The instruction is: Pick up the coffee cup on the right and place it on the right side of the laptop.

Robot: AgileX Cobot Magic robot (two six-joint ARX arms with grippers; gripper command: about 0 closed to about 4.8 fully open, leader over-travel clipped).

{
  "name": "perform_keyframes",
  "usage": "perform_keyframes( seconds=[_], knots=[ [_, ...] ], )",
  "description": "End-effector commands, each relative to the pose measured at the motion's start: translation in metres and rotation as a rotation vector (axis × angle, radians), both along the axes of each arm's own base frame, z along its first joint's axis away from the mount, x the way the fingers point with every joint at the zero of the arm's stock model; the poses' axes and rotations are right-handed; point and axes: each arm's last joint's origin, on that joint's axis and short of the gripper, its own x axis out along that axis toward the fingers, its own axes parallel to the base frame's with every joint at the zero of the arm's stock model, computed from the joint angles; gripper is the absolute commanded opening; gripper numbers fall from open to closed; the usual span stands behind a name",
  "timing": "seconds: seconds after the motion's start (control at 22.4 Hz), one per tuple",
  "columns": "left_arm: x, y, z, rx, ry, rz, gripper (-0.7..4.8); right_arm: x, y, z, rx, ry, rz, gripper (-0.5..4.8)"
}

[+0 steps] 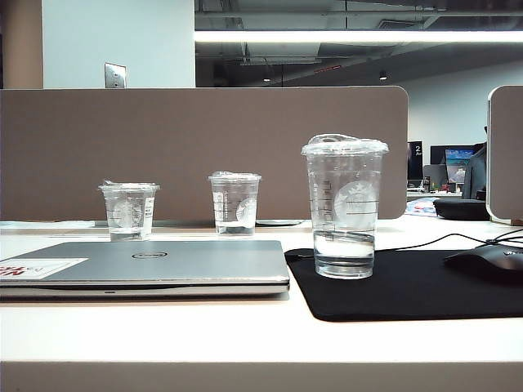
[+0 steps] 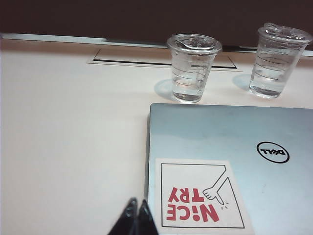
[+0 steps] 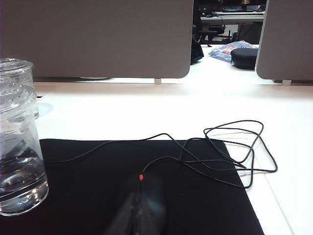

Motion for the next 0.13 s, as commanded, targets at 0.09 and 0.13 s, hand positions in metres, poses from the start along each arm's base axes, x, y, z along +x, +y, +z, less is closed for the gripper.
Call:
perform_keyframes(
  seconds=[0.09, 0.13],
  knots=[
    [0.0000, 0.0000, 0.0022, 0.004, -0.015, -0.003, -0.05, 0.0001, 0.0001, 0.0003, -0.003, -0.015, 0.001, -0.04],
    [0.0000, -0.0001, 0.0022, 0.004, -0.015, -0.003, -0.05, 0.0001, 0.0001, 0.0003, -0.003, -0.015, 0.001, -0.04]
  ],
)
